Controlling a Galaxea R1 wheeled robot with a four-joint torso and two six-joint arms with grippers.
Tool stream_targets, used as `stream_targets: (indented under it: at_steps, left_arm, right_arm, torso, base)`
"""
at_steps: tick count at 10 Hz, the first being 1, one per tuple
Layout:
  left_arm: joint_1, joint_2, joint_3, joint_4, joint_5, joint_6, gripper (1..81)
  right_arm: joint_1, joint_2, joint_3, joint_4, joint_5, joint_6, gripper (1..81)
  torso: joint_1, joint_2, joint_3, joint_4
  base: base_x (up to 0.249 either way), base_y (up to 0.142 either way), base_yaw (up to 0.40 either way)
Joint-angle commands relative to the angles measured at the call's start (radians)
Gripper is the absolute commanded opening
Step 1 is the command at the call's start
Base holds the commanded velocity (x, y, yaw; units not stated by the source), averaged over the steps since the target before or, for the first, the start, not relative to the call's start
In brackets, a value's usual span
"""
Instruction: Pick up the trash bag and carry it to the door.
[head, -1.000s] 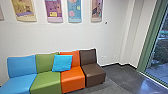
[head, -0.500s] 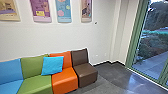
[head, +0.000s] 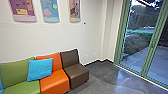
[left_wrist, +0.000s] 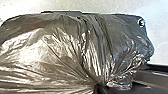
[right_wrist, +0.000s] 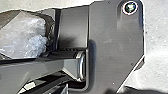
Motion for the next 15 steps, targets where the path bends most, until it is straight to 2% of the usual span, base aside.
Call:
stream_targets:
  at_steps: [1, 15]
  left_arm:
    - [-0.062, -0.001, -0.002, 0.002, 0.078, 0.003, 1.0]
    - [-0.062, -0.001, -0.002, 0.002, 0.076, 0.014, 1.0]
  right_arm:
    - [0.05, 0.005, 0.002, -0.005, -0.053, -0.002, 81.1]
    - [0.046, 0.016, 0.0, -0.021, -0.055, -0.002, 81.1]
  torso:
    - [0.0, 0.0, 0.0, 0.0]
    - [0.0, 0.0, 0.0, 0.0]
  base:
    - [0.0, 0.0, -0.308]
    - [0.0, 0.0, -0.32]
